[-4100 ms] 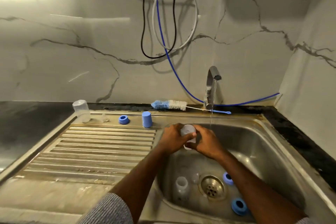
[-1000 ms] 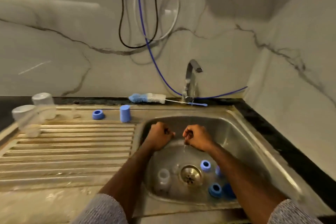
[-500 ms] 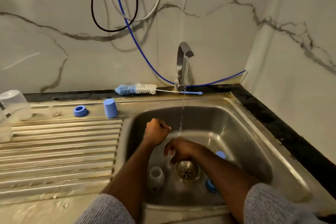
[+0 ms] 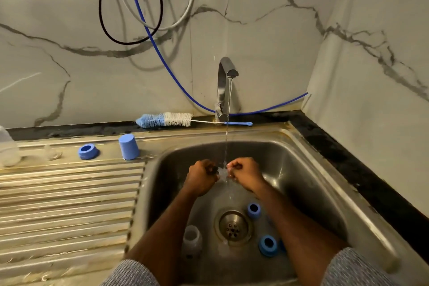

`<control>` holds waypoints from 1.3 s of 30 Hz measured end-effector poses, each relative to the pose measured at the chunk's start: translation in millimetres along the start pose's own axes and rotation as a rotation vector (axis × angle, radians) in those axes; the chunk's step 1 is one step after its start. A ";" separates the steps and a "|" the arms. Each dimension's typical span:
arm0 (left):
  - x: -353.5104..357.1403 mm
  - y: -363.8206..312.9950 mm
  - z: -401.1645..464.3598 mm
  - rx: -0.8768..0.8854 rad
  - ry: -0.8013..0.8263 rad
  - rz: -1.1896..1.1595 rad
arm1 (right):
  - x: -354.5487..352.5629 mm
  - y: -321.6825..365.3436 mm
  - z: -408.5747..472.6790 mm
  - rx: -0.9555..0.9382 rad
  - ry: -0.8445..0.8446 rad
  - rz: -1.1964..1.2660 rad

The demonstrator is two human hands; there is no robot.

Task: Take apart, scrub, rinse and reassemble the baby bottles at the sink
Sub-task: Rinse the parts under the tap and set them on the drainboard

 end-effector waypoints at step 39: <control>8.7 -15.2 -2.3 -0.072 -0.192 -0.334 | 2.5 13.9 -7.7 -0.172 -0.092 -0.020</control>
Point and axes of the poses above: each hand's wrist, its own z-axis towards the middle knuckle, its own x-axis out of the palm, y = z × x, the point moved 1 cm from there along z, towards the middle knuckle, and after that the axes turned 15 degrees about x, right-handed, at the moved point
